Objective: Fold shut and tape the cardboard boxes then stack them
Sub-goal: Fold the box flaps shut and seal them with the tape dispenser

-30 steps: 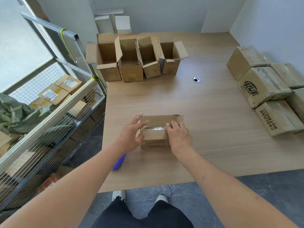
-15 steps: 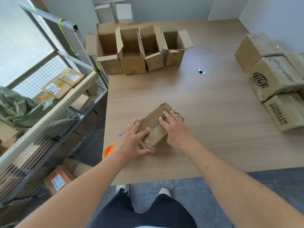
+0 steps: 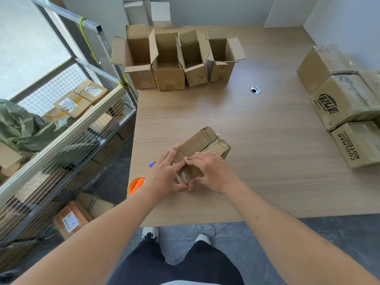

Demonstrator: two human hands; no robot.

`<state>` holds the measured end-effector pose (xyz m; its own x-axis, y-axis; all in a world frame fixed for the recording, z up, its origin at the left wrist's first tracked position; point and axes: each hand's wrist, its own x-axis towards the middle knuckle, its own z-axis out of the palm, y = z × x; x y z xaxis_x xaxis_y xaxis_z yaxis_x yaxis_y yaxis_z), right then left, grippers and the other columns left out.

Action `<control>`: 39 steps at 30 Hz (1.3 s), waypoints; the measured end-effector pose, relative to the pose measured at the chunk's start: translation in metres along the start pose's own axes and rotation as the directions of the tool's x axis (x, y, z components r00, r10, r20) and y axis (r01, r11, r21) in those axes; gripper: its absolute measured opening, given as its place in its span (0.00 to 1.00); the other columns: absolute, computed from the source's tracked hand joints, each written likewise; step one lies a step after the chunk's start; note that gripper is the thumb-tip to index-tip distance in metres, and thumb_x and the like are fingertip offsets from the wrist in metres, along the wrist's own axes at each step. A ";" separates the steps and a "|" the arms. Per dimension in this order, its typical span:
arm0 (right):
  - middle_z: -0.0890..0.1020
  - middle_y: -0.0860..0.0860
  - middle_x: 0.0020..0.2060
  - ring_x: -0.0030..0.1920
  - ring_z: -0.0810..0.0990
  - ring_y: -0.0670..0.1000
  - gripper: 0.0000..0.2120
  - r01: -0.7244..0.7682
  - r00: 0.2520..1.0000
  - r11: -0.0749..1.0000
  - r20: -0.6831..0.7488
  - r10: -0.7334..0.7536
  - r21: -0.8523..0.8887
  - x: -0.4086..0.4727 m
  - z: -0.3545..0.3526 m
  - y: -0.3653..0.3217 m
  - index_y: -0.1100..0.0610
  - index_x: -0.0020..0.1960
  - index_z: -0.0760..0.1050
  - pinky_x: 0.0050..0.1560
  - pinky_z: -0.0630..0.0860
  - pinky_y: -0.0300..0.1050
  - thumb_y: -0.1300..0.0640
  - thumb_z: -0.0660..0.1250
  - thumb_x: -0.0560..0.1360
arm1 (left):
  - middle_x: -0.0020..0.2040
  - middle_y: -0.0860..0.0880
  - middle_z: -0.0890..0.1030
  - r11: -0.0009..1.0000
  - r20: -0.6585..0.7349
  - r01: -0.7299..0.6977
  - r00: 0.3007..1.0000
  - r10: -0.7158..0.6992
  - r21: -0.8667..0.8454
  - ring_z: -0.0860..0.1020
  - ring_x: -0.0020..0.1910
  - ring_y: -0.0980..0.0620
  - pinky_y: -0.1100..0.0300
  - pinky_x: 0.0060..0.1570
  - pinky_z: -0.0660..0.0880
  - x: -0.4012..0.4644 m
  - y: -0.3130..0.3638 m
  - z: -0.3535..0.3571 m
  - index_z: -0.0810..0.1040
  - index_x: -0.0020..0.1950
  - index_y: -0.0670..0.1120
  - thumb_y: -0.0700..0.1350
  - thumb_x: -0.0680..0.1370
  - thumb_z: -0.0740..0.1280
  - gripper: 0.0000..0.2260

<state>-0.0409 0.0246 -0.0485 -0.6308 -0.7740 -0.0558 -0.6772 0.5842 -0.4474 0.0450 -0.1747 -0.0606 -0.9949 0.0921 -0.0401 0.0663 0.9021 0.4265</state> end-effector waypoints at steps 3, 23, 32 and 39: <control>0.78 0.47 0.70 0.74 0.71 0.53 0.33 0.042 0.999 0.996 0.008 -0.042 -0.074 0.000 -0.001 -0.005 0.51 0.73 0.74 0.72 0.64 0.52 0.49 0.78 0.71 | 0.83 0.39 0.54 0.999 0.019 -0.004 1.000 0.003 0.037 0.62 0.78 0.37 0.42 0.69 0.70 -0.005 -0.001 -0.002 0.73 0.76 0.50 0.58 0.67 0.81 0.40; 0.71 0.48 0.76 0.81 0.56 0.49 0.53 0.096 0.991 0.994 0.099 -0.091 -0.054 -0.009 0.001 0.009 0.47 0.80 0.61 0.82 0.47 0.53 0.27 0.74 0.62 | 0.68 0.40 0.72 0.989 -0.082 0.113 0.989 -0.121 -0.098 0.75 0.61 0.37 0.42 0.58 0.78 -0.032 0.010 -0.003 0.82 0.67 0.50 0.53 0.72 0.79 0.24; 0.64 0.46 0.79 0.82 0.53 0.50 0.35 0.125 0.986 0.992 0.115 -0.123 -0.009 -0.012 0.005 0.006 0.51 0.81 0.62 0.82 0.47 0.52 0.57 0.73 0.78 | 0.66 0.40 0.69 0.994 -0.101 0.109 0.989 -0.112 -0.032 0.72 0.60 0.39 0.44 0.55 0.77 -0.027 0.021 0.000 0.80 0.69 0.53 0.54 0.78 0.72 0.19; 0.61 0.47 0.80 0.82 0.52 0.51 0.35 0.091 0.991 0.988 0.087 -0.103 0.128 -0.018 0.005 0.012 0.54 0.79 0.65 0.82 0.49 0.49 0.75 0.63 0.76 | 0.73 0.37 0.72 0.994 -0.099 -0.080 0.992 0.073 -0.069 0.74 0.69 0.35 0.41 0.67 0.74 -0.017 0.006 -0.009 0.87 0.58 0.47 0.53 0.73 0.79 0.16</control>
<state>-0.0357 0.0441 -0.0573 -0.5226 -0.8482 -0.0869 -0.6779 0.4752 -0.5609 0.0612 -0.1748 -0.0491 -0.9900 0.1154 0.0810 0.1404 0.8608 0.4893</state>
